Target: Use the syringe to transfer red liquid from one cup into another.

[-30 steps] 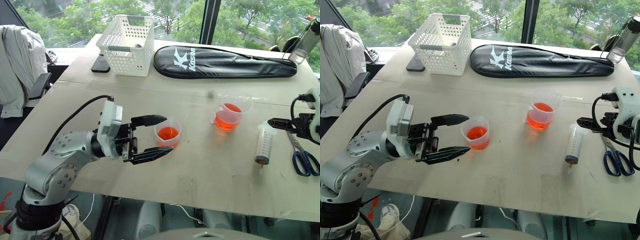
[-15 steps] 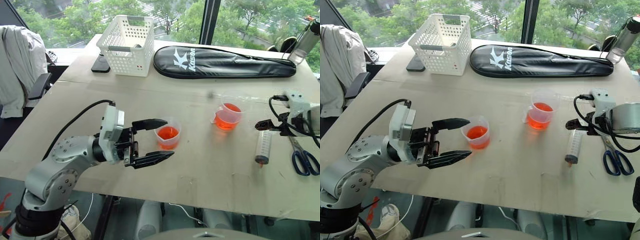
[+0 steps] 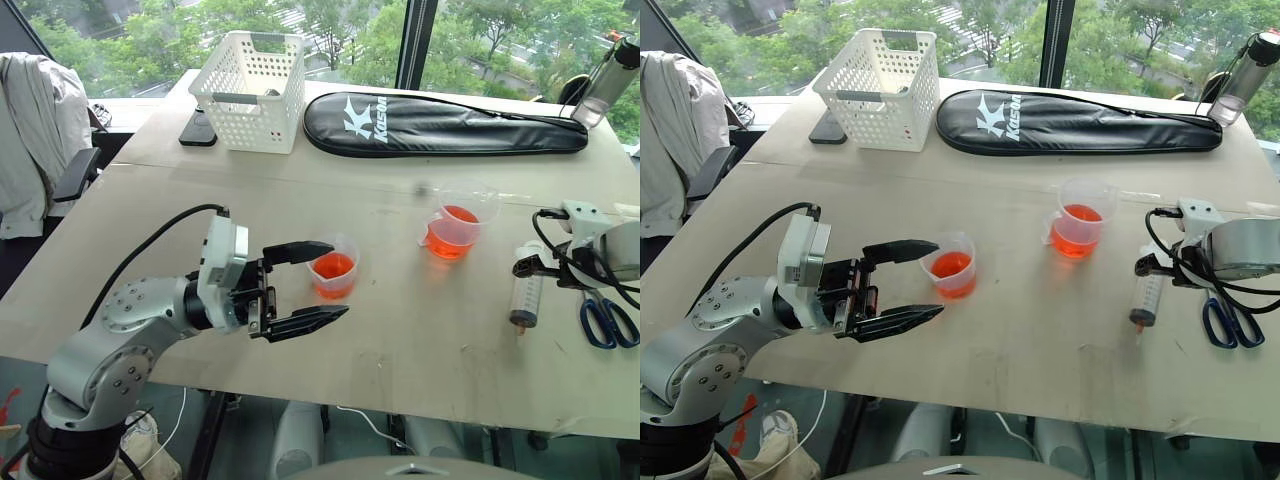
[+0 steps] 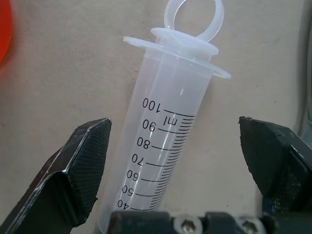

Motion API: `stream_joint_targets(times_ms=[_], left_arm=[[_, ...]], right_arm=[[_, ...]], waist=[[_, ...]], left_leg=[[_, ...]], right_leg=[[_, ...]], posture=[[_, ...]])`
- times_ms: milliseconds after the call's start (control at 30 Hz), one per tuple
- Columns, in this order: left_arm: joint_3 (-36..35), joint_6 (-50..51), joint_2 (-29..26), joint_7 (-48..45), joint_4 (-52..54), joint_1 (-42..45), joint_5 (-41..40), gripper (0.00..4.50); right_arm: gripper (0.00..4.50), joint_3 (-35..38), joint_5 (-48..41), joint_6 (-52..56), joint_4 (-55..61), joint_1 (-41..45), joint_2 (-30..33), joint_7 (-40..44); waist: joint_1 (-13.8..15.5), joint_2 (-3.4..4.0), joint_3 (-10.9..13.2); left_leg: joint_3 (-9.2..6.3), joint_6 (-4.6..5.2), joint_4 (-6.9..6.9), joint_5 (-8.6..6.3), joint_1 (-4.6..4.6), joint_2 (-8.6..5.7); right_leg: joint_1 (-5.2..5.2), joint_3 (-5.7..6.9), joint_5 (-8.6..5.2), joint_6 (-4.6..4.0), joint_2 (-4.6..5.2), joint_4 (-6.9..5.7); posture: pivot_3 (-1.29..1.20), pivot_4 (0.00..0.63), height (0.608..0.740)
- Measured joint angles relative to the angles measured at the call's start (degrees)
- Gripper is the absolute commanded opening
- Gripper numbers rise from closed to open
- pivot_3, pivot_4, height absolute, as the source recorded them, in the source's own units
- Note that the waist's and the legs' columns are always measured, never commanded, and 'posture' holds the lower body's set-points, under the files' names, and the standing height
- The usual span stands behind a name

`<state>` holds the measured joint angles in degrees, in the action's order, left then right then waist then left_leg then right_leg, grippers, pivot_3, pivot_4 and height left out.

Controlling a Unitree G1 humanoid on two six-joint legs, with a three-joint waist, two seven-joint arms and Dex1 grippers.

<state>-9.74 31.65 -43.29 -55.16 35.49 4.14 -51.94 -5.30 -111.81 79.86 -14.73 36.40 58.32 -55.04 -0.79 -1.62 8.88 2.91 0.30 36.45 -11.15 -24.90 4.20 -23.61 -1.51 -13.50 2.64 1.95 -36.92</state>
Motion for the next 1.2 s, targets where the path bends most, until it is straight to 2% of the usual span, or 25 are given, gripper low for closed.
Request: stream_joint_targets(times_ms=[67, 100, 167, 233, 267, 333, 533, 600, 667, 767, 867, 967, 1000, 1067, 1167, 1200], left_arm=[[0.0, 0.0, 0.0, 0.0, 0.0, 0.0, 0.0, 4.5], [0.0, 0.0, 0.0, 0.0, 0.0, 0.0, 0.0, 4.5], [0.0, 0.0, 0.0, 0.0, 0.0, 0.0, 0.0, 4.5], [0.0, 0.0, 0.0, 0.0, 0.0, 0.0, 0.0, 4.5], [0.0, 0.0, 0.0, 0.0, 0.0, 0.0, 0.0, 4.5], [0.0, 0.0, 0.0, 0.0, 0.0, 0.0, 0.0, 4.5], [-0.1, -0.3, 0.0, 0.1, 0.0, 0.0, 0.0, 4.5], [-0.8, -0.6, 0.0, 0.3, 0.0, -0.5, 0.1, 4.5], [-1.0, -0.8, 0.0, 0.6, 0.0, -0.6, 0.1, 4.5], [-1.0, -0.9, 0.2, 1.0, 0.1, -0.9, 0.1, 4.5], [-0.9, -0.8, 0.4, 1.6, -0.1, 0.2, 0.0, 4.5], [-0.8, -0.4, 0.6, 1.8, -1.6, 3.8, -0.1, 4.5], [-0.8, 0.0, 0.9, 1.9, -2.7, 5.4, -0.1, 4.5], [-0.7, 0.4, 1.1, 2.0, -3.5, 6.4, -0.2, 4.5], [-0.7, 1.5, 1.5, 3.5, -4.1, 7.4, -0.6, 4.5], [-0.7, 1.7, 1.6, 3.7, -4.1, 7.6, -0.7, 4.5]], right_arm=[[4.48, -0.7, -0.1, -0.2, -1.0, 0.0, -0.8, -0.7], [4.24, -0.8, -0.1, -0.4, -1.4, 0.0, -0.8, -0.9], [3.6, -0.7, -0.1, -0.7, -1.6, 0.0, -1.0, -1.6], [2.65, -0.4, -0.1, -1.5, -1.6, -0.4, -2.0, -1.9], [1.98, 0.1, -0.2, -2.0, -1.5, -1.1, -2.7, -2.4], [1.55, 0.7, -0.2, -2.3, -1.5, -1.5, -2.9, -2.6], [1.55, 3.5, 0.0, -3.0, 4.6, -6.4, -1.3, -0.2], [1.55, 8.0, 0.0, -3.9, 10.5, -9.8, -1.1, 6.0], [1.55, 17.0, 0.0, -6.5, 17.6, -12.1, -1.4, 15.1], [1.55, 28.2, 0.1, -10.7, 24.2, -10.4, -1.4, 26.2], [1.55, 32.9, 0.0, -14.0, 28.7, -4.8, -1.5, 36.1], [1.55, 31.9, -0.2, -19.1, 32.3, 0.7, -5.4, 39.7], [1.55, 30.0, 1.2, -22.9, 33.4, 2.5, -9.2, 39.8], [1.55, 26.7, 6.5, -25.7, 34.1, 2.7, -11.7, 40.4], [1.55, 20.6, 23.5, -30.5, 35.4, 1.7, -14.4, 44.1], [1.55, 19.9, 25.3, -31.3, 35.6, 1.4, -14.9, 44.5]], waist=[[0.0, 0.01, 0.0], [0.0, 0.0, 0.0], [0.1, 0.0, 0.0], [0.1, 0.0, 0.0], [0.1, -0.01, 0.0], [0.0, -0.03, 0.0], [0.3, -0.02, 0.0], [0.2, 0.02, 0.0], [0.0, 0.12, 0.1], [0.1, 0.15, 0.1], [0.1, 0.17, 0.1], [0.0, 0.09, 0.0], [-0.1, 0.04, 0.0], [0.0, 0.06, 0.0], [0.3, 0.05, 0.0], [0.3, 0.05, 0.0]], left_leg=[[0.01, 0.0, 0.0, 0.0, -0.02, 0.0], [0.01, 0.0, 0.0, 0.0, -0.03, 0.0], [0.0, 0.0, 0.0, 0.0, -0.04, 0.0], [-0.01, 0.0, 0.0, 0.0, -0.03, 0.0], [-0.01, 0.0, 0.0, 0.0, -0.02, 0.0], [-0.01, 0.0, 0.0, 0.0, -0.02, 0.0], [-0.04, 0.0, -0.01, 0.0, -0.07, 0.0], [-0.02, 0.0, -0.02, 0.0, -0.08, 0.0], [0.01, 0.0, -0.03, 0.0, -0.08, 0.01], [-0.04, 0.0, -0.03, 0.0, -0.04, 0.03], [-0.03, 0.0, -0.03, 0.0, 0.03, 0.05], [-0.03, 0.0, -0.02, 0.0, 0.11, 0.06], [-0.02, 0.0, -0.01, 0.0, 0.1, 0.07], [0.06, 0.0, -0.01, 0.0, 0.04, 0.04], [0.05, 0.0, -0.01, -0.01, -0.09, 0.01], [0.04, 0.0, -0.01, -0.01, -0.13, 0.01]], right_leg=[[-0.02, -0.01, 0.0, 0.0, 0.0, 0.0], [-0.02, -0.01, 0.0, 0.0, 0.0, 0.0], [-0.02, 0.0, 0.01, 0.0, 0.0, 0.0], [-0.01, 0.01, 0.01, 0.01, 0.0, 0.0], [0.0, 0.01, 0.01, 0.01, 0.0, 0.01], [0.0, 0.01, 0.0, 0.0, 0.0, 0.01], [-0.01, 0.04, 0.0, 0.0, 0.0, 0.01], [-0.04, 0.02, 0.03, 0.06, 0.0, 0.03], [-0.06, 0.0, 0.04, 0.1, 0.0, 0.03], [-0.03, 0.04, 0.01, 0.1, -0.03, 0.02], [0.0, 0.04, -0.07, 0.06, -0.03, 0.02], [0.04, 0.04, -0.07, 0.04, -0.05, 0.02], [0.05, 0.02, -0.05, 0.01, -0.05, 0.02], [0.01, -0.03, -0.01, -0.05, 0.02, 0.02], [-0.05, -0.01, 0.01, -0.01, 0.05, 0.06], [-0.08, 0.01, 0.03, 0.03, 0.06, 0.06]], posture=[[0.0, 0.15, 0.724], [0.0, 0.15, 0.724], [0.0, 0.15, 0.724], [0.0, 0.15, 0.724], [0.0, 0.15, 0.724], [0.0, 0.15, 0.724], [0.0, 0.15, 0.724], [0.0, 0.15, 0.724], [0.0, 0.15, 0.724], [0.0, 0.15, 0.724], [0.0, 0.15, 0.724], [0.0, 0.15, 0.724], [0.0, 0.15, 0.724], [0.0, 0.15, 0.724], [0.0, 0.15, 0.724], [0.0, 0.15, 0.724]])
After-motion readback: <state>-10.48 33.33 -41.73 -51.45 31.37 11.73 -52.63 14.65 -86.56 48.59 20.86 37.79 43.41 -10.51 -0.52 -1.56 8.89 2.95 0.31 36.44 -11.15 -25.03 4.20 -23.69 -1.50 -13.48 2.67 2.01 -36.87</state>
